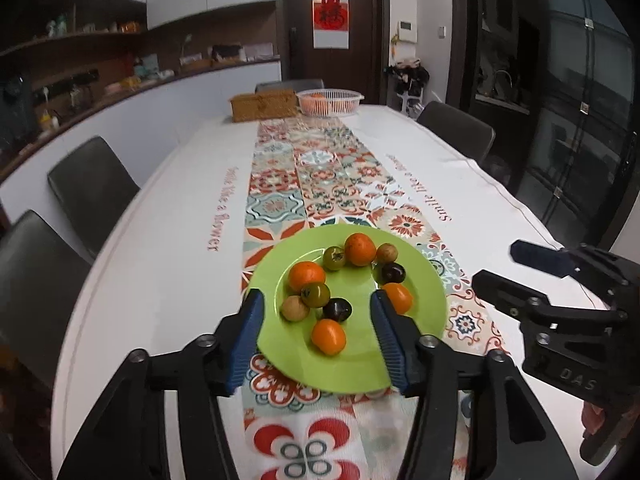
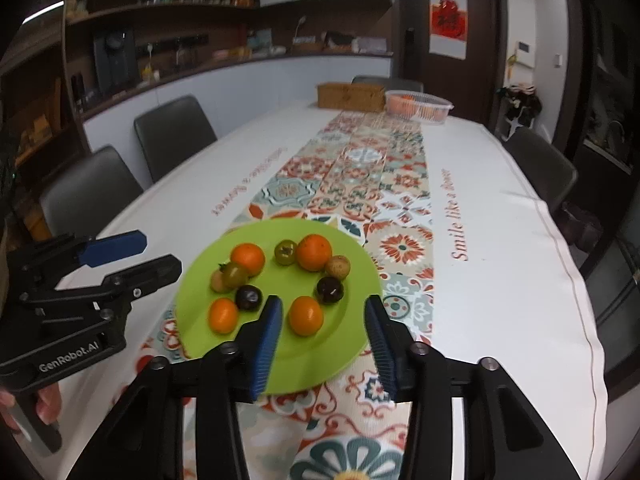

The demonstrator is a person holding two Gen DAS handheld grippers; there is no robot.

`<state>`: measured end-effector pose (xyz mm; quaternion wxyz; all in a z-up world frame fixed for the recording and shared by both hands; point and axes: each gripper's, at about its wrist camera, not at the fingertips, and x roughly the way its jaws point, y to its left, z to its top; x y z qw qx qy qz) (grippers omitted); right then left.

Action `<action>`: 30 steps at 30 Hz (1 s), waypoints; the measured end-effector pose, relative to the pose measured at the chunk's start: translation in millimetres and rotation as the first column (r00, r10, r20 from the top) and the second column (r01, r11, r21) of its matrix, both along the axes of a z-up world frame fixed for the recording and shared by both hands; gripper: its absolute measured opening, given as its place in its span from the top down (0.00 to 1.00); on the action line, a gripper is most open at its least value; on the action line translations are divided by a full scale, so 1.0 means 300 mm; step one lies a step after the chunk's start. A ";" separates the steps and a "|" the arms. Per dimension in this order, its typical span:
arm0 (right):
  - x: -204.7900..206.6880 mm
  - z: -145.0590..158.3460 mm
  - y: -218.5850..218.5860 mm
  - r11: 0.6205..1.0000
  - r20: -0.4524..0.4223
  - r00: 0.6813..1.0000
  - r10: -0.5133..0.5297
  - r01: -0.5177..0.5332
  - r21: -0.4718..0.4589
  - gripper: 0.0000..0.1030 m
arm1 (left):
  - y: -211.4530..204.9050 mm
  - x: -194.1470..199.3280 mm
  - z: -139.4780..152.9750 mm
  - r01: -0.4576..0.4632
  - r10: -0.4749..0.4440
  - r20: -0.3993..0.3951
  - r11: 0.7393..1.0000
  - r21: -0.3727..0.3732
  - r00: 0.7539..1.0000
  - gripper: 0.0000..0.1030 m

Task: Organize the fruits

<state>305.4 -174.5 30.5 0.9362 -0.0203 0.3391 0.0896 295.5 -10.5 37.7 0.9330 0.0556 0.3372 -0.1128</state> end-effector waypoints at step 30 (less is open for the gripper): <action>-0.625 0.127 -0.029 0.995 0.155 0.984 -0.089 0.083 0.046 0.22 | 0.030 -0.593 0.118 -0.055 0.061 0.136 0.998 -0.043 0.989 0.12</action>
